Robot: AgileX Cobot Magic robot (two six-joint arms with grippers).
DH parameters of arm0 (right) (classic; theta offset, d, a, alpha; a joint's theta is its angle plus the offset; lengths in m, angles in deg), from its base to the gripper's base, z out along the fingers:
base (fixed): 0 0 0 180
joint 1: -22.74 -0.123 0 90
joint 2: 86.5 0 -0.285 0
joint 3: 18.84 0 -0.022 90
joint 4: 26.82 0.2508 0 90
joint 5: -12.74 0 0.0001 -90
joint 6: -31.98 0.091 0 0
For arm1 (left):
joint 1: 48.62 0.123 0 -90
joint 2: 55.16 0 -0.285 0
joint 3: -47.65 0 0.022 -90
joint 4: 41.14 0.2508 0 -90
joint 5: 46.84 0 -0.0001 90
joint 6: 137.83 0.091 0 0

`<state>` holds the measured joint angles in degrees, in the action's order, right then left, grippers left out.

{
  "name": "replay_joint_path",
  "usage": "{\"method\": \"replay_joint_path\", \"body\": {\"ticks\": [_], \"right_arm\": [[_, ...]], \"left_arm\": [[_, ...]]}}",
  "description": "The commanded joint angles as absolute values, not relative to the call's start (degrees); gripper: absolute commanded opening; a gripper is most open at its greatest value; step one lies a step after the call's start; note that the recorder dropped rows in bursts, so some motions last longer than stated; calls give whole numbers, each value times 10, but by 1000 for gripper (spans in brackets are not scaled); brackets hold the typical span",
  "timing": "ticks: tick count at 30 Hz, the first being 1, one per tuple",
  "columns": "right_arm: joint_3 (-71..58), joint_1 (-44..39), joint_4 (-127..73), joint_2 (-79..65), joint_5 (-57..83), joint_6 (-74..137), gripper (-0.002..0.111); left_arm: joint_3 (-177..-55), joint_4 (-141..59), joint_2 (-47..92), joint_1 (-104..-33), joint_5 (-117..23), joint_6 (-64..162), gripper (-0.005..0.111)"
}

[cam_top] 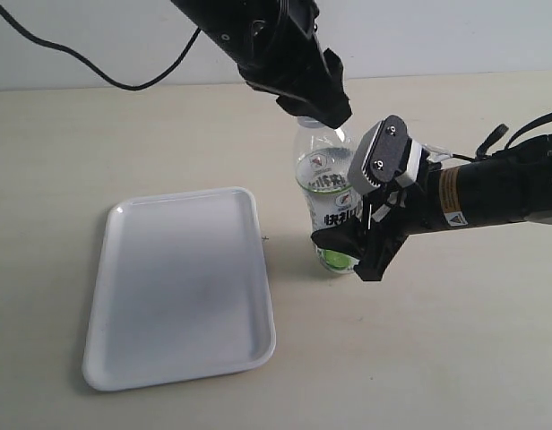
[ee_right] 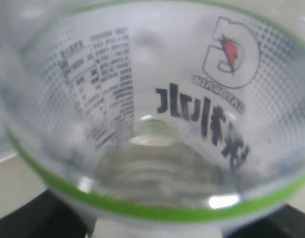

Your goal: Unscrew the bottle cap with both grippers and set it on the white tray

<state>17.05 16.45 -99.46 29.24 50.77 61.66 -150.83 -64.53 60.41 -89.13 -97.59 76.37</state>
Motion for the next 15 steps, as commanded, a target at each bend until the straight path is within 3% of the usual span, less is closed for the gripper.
{"method": "replay_joint_path", "body": {"ticks": [1,8,11,15], "right_arm": [[168,164,-996,283,516,610,0],[168,164,-996,283,516,610,0],[168,164,-996,283,516,610,0],[168,164,-996,283,516,610,0]], "left_arm": [[-1512,-649,601,-892,-961,669,0],[-1512,-638,600,-892,-960,661,2],[-1516,-624,600,-892,-961,664,21],[-1540,-622,597,-892,-966,666,65]]}}
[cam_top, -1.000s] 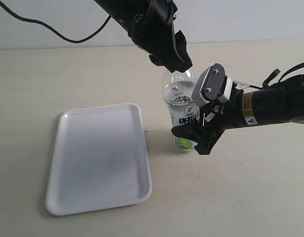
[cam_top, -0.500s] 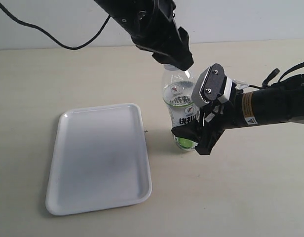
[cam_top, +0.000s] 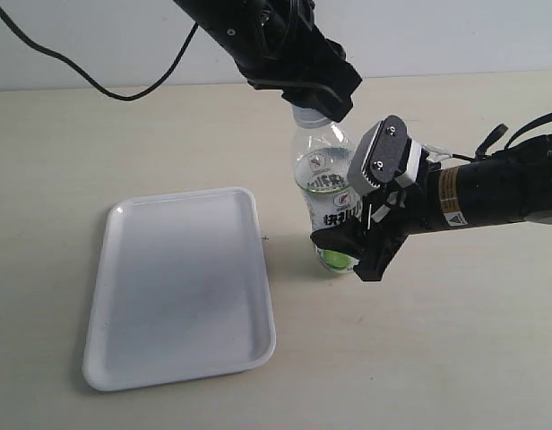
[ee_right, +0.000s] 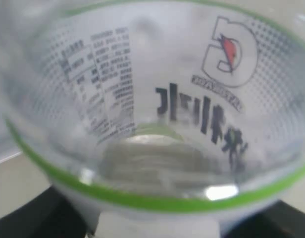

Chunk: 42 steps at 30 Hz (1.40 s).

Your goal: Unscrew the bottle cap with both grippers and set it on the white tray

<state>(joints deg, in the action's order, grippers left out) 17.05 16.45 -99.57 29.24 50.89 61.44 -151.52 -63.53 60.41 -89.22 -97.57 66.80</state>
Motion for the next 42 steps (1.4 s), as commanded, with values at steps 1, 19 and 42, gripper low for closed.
{"method": "replay_joint_path", "body": {"ticks": [1,19,42], "right_arm": [[168,164,-996,283,516,610,0],[168,164,-996,283,478,606,0],[168,164,-987,285,453,564,0]], "left_arm": [[-1547,-622,597,-892,-968,666,74],[-1566,-503,551,-892,-1038,1053,81],[-1566,-505,561,-911,-1047,1201,63]]}}
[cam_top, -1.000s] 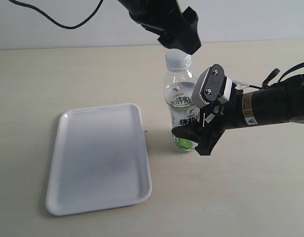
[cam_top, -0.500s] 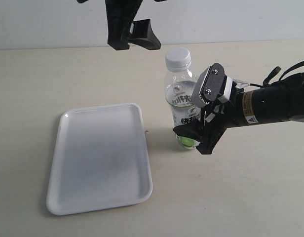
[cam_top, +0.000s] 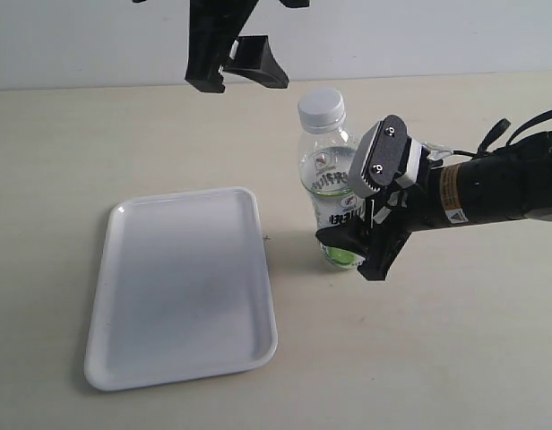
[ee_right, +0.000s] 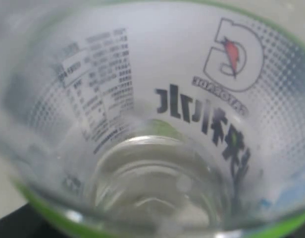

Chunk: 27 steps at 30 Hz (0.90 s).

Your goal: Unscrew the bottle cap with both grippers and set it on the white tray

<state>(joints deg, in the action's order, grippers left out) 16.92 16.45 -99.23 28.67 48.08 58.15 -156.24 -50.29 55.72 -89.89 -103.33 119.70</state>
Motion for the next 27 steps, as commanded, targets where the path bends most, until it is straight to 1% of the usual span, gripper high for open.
{"method": "replay_joint_path", "body": {"ticks": [1,6,11,16,20,25,27], "right_arm": [[168,164,-984,285,453,562,0],[168,164,-982,285,453,560,0],[168,164,-976,285,453,560,0],[168,164,-976,285,453,560,0],[168,164,-975,285,453,560,0],[168,164,-975,285,453,560,0],[168,164,-984,285,449,560,0]], "left_arm": [[-1566,-505,562,-914,-1045,1201,61],[-1566,-520,558,-916,-1026,1201,59],[-1566,-535,553,-916,-1069,1115,59],[-1574,-537,548,-916,-1096,1085,59],[-1633,-541,557,-911,-1168,1092,59],[-1727,-568,597,-909,-1168,1090,59],[-1743,-568,619,-909,-1168,1077,59]]}}
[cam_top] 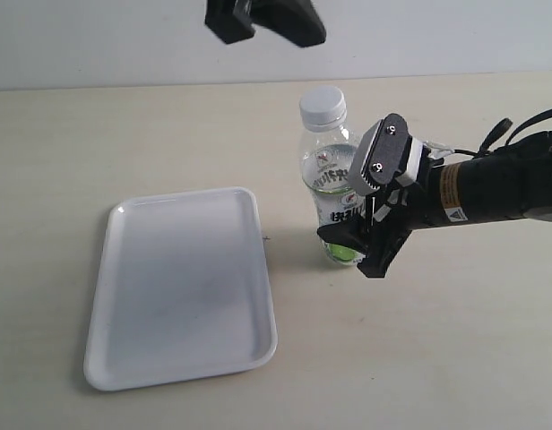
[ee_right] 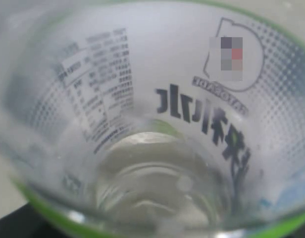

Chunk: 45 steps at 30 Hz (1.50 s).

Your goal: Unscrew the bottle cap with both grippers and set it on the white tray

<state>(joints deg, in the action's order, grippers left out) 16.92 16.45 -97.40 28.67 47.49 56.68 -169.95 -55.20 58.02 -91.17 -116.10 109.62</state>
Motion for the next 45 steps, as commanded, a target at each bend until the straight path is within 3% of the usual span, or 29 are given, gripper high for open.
{"method": "replay_joint_path", "body": {"ticks": [1,34,45], "right_arm": [[168,164,-993,285,449,560,0],[168,164,-961,285,420,506,0],[168,164,-961,285,427,501,0]], "left_arm": [[-1744,-560,626,-909,-1168,1071,59],[-1683,-528,606,-914,-1168,942,59],[-1678,-518,646,-914,-1168,1082,59]]}}
